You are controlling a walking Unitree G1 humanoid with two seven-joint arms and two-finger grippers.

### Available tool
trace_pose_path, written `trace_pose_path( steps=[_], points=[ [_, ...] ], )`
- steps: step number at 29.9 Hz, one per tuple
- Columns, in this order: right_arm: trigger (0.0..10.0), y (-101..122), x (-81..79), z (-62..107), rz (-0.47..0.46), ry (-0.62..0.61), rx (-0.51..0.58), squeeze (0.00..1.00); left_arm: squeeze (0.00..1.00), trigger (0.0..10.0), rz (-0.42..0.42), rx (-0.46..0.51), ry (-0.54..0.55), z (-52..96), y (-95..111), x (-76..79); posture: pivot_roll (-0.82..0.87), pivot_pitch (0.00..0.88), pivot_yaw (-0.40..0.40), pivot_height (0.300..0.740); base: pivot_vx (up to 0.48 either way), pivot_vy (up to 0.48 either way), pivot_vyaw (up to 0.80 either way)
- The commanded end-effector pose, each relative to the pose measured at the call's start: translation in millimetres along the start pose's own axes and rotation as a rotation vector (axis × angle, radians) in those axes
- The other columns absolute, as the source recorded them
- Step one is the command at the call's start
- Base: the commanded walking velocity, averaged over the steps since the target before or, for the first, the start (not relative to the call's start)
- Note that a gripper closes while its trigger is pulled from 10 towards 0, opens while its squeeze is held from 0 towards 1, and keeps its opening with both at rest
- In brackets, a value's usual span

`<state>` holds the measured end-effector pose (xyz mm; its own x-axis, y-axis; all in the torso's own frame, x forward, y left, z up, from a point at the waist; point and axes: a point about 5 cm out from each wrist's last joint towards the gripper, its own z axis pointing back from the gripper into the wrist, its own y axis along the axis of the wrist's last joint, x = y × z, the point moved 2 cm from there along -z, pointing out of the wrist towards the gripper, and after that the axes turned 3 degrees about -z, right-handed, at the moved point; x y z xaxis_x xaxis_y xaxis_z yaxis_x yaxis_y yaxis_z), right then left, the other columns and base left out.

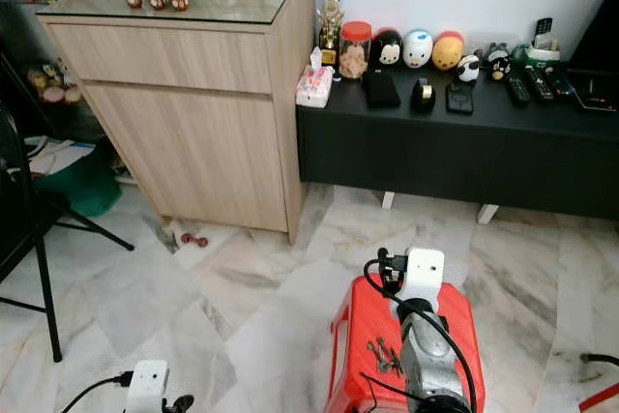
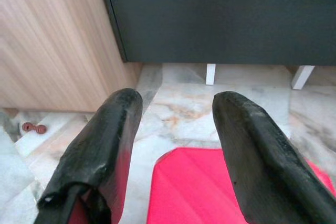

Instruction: Hang keys on a hook

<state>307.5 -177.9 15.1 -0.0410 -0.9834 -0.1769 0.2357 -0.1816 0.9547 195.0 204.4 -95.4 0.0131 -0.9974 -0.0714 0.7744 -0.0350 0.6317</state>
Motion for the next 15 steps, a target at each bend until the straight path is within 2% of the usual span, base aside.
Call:
trace_pose_path(
  steps=[1, 3, 15],
  points=[
    [10.0, -3.2, -1.4, 1.3, -0.025, 0.006, -0.011, 0.00, 0.00, 10.0, -0.001, -0.035, -0.004, 1.9, -9.4, -0.8, 0.08, 0.064, -0.005, 0.642, 0.000, 0.000, 0.00],
    [10.0, -2.9, -1.3, 1.3, -0.051, 0.006, -0.008, 0.00, 0.00, 10.0, 0.008, -0.036, 0.001, 2.0, -9.8, -1.4, 0.08, 0.065, -0.005, 0.642, 0.000, 0.000, 0.00],
    [10.0, -3.9, 5.3, -0.8, -0.053, -0.039, -0.040, 0.00, 0.00, 10.0, 0.011, -0.042, -0.002, 2.3, -11.0, -2.1, 0.08, 0.065, -0.007, 0.642, 0.000, 0.000, 0.00]
  ],
)
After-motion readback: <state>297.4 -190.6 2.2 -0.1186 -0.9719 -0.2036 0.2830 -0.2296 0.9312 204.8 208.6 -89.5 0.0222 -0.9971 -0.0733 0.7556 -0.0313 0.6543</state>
